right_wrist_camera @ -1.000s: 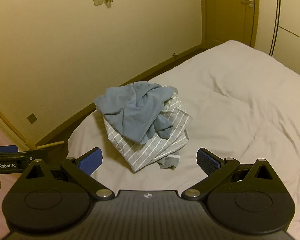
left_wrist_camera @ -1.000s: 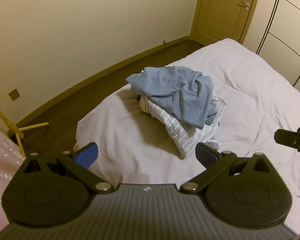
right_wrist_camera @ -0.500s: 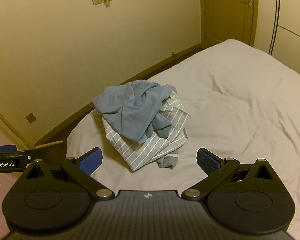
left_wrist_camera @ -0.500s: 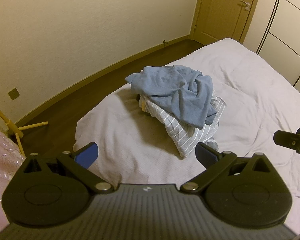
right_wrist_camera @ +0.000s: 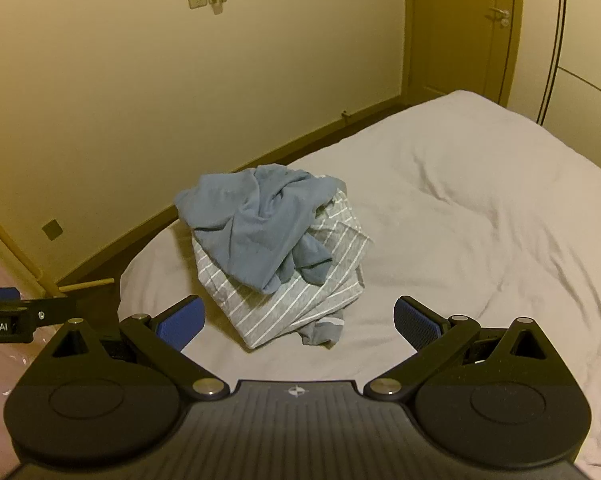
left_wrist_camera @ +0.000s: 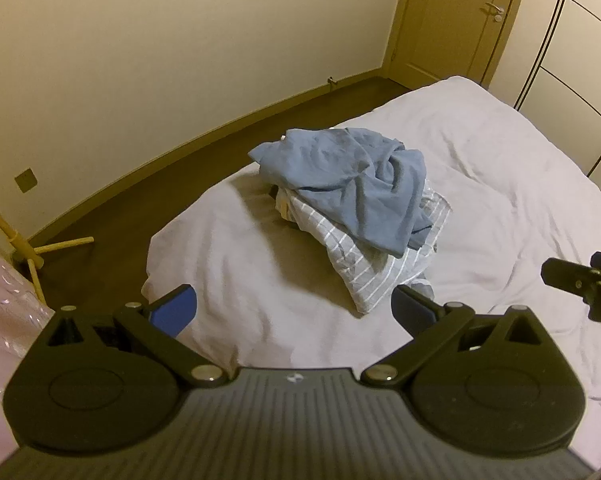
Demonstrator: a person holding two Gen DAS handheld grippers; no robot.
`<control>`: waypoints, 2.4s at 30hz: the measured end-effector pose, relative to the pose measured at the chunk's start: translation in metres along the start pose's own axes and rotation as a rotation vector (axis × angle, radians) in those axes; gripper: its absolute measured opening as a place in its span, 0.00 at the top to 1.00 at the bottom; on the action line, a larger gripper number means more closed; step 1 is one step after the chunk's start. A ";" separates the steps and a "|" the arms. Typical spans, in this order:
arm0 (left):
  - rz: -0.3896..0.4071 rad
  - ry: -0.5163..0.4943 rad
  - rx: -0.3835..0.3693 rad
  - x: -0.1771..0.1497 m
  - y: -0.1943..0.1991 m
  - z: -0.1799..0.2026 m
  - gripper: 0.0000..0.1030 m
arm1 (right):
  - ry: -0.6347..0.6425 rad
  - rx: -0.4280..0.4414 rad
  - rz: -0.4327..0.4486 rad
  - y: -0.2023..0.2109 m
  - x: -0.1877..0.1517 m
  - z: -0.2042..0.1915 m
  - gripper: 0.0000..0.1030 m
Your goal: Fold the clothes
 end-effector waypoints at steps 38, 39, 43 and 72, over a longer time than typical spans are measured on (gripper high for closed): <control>0.081 -0.125 -0.020 0.065 -0.107 -0.023 0.01 | 0.113 -0.032 0.072 -0.099 0.049 0.011 0.08; 0.086 -0.143 -0.027 0.072 -0.120 -0.024 0.03 | 0.130 -0.032 0.058 -0.109 0.052 0.007 0.11; 0.067 -0.201 -0.066 0.103 -0.179 -0.029 0.12 | 0.168 -0.043 0.001 -0.150 0.063 -0.005 0.22; 0.144 -0.317 -0.318 0.190 -0.250 -0.004 0.98 | 0.037 -0.072 0.029 -0.191 0.122 0.014 0.99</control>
Point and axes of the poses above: each gripper's, at about its wrist camera, not at the fingertips, and y roughly against the way its jaws point, z to its right, x to its top, the point moved 6 cm from there along -y, roughly the way its jaws point, and after that the axes turned 4 degrees about x, right-handed, at the moved point
